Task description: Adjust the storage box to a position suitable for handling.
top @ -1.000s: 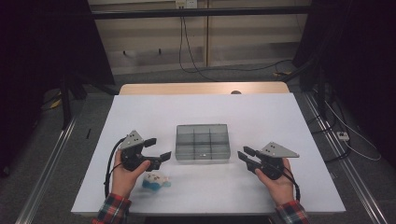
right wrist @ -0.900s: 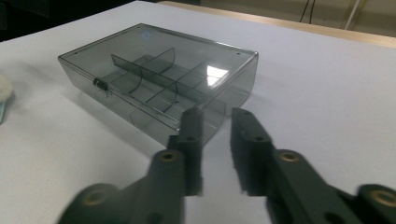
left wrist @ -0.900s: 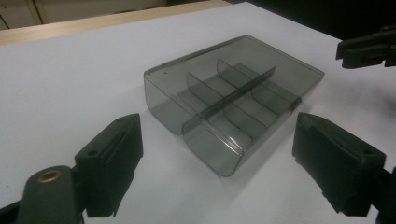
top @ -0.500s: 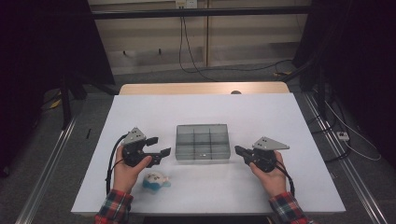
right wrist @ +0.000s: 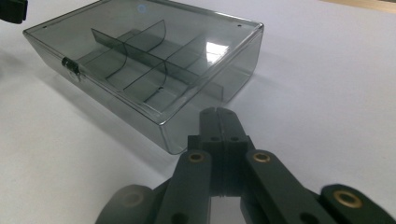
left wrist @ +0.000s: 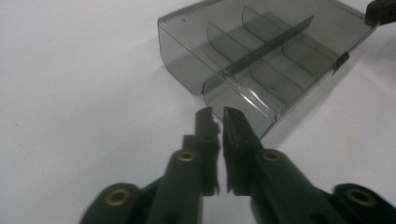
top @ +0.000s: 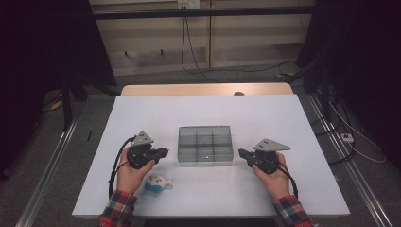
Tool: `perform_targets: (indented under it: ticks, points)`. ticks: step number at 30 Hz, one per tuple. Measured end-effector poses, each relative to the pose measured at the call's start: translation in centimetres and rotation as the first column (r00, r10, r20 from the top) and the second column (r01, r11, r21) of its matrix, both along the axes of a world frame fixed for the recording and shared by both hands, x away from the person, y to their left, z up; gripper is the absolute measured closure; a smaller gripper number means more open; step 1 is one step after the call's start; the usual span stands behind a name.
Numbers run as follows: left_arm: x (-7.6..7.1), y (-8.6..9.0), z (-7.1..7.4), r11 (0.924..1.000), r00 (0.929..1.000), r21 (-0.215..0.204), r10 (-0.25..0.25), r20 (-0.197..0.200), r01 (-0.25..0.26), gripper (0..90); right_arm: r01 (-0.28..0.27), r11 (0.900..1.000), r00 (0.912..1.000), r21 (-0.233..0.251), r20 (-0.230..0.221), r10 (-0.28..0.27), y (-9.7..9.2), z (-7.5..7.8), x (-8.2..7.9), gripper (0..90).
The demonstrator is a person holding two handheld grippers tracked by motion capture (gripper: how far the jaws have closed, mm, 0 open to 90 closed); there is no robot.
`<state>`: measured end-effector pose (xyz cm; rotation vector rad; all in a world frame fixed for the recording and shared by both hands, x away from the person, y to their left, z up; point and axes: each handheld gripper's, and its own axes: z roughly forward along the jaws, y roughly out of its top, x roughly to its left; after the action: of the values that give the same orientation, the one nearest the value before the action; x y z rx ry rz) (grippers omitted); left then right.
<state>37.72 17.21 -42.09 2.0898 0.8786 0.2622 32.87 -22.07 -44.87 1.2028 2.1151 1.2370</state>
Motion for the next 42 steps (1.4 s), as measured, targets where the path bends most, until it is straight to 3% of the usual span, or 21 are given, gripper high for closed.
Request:
perform_targets:
  ticks: [9, 20, 42]
  points:
    - [0.1, -0.6, -0.7, 0.9989, 0.9991, 0.037, -0.029, -0.03, 0.03, 90.0, -0.038, 0.9986, 0.9991, -0.036, -0.02, 0.037, 0.7, -0.2, -0.1, 90.0]
    - [0.1, -1.6, -1.2, 0.9974, 0.9969, 0.042, -0.057, -0.054, 0.059, 90.0, -0.065, 0.9958, 0.9976, -0.065, -0.028, 0.063, 1.4, -0.5, -0.2, 90.0]
    - [0.0, -2.6, -1.5, 0.9955, 0.9952, 0.048, -0.079, -0.057, 0.082, 90.0, -0.061, 0.9967, 0.998, -0.054, -0.02, 0.06, 1.5, -0.4, -0.3, 90.0]
